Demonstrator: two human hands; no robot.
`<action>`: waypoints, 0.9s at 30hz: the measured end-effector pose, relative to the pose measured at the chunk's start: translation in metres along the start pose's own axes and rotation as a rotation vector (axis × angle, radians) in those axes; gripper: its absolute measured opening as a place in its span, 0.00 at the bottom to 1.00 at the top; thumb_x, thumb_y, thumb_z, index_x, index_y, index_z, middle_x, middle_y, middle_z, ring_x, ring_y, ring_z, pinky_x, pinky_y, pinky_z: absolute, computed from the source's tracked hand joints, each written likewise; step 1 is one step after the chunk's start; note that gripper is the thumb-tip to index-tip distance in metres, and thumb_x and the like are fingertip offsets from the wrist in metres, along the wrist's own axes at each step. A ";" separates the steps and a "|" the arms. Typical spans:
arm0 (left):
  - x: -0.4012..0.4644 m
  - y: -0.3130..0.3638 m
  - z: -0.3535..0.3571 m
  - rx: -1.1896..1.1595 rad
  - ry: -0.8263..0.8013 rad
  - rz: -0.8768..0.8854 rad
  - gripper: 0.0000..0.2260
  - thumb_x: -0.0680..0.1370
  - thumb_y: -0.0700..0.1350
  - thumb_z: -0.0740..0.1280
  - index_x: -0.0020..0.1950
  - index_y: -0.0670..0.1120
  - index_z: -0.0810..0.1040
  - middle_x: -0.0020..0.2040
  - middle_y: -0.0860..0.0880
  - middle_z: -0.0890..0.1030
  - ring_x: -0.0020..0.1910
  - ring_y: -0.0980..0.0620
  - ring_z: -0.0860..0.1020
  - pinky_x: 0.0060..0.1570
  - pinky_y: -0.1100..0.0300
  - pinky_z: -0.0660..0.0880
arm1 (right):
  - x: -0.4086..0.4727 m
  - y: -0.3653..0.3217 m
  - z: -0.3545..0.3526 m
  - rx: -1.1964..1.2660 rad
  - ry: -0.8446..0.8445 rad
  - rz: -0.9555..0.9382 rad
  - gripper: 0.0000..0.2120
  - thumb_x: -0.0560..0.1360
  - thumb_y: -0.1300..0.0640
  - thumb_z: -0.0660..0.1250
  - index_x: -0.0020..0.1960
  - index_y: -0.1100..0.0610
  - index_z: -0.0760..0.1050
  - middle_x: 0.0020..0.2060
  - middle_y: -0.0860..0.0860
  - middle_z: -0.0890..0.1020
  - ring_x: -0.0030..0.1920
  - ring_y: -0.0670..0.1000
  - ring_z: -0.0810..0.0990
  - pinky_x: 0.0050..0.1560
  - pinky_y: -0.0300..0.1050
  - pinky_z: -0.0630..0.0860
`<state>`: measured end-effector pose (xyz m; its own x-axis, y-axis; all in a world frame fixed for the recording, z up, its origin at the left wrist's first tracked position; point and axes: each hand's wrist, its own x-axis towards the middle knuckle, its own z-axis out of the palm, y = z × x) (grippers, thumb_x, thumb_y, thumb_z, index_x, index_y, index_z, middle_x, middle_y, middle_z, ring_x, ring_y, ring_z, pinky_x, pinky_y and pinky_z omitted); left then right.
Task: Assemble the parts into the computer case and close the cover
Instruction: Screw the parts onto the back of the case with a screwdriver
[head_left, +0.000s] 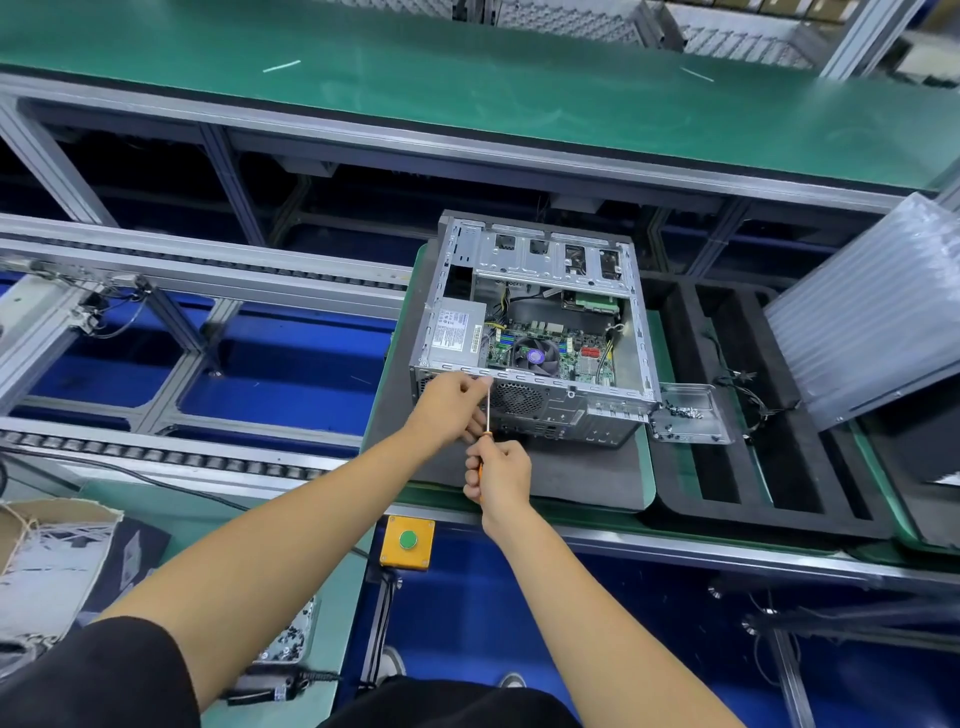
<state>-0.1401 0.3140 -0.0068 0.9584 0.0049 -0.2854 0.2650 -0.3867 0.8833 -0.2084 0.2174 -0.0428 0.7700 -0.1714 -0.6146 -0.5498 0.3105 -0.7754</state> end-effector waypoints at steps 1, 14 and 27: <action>0.001 -0.001 -0.002 0.223 0.157 0.111 0.16 0.84 0.58 0.57 0.49 0.47 0.73 0.32 0.49 0.81 0.31 0.49 0.81 0.31 0.53 0.78 | 0.000 0.000 0.000 0.011 0.009 0.002 0.06 0.82 0.60 0.64 0.48 0.63 0.74 0.27 0.51 0.77 0.24 0.47 0.70 0.22 0.39 0.65; 0.073 0.022 -0.024 0.809 -0.249 0.488 0.15 0.86 0.52 0.56 0.62 0.50 0.80 0.65 0.53 0.78 0.75 0.51 0.63 0.73 0.50 0.51 | -0.007 -0.002 0.002 -0.006 0.142 0.016 0.07 0.78 0.59 0.66 0.46 0.62 0.78 0.28 0.53 0.79 0.21 0.47 0.69 0.22 0.38 0.64; 0.067 0.033 -0.028 0.787 -0.236 0.508 0.12 0.85 0.44 0.59 0.61 0.45 0.82 0.59 0.49 0.83 0.61 0.48 0.77 0.68 0.49 0.65 | -0.013 -0.003 0.012 -0.051 0.123 0.039 0.08 0.81 0.57 0.62 0.48 0.61 0.76 0.30 0.55 0.84 0.21 0.50 0.74 0.22 0.40 0.65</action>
<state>-0.0636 0.3270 0.0137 0.8705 -0.4855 -0.0810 -0.4045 -0.7994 0.4441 -0.2133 0.2303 -0.0309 0.7036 -0.2746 -0.6554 -0.5968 0.2723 -0.7548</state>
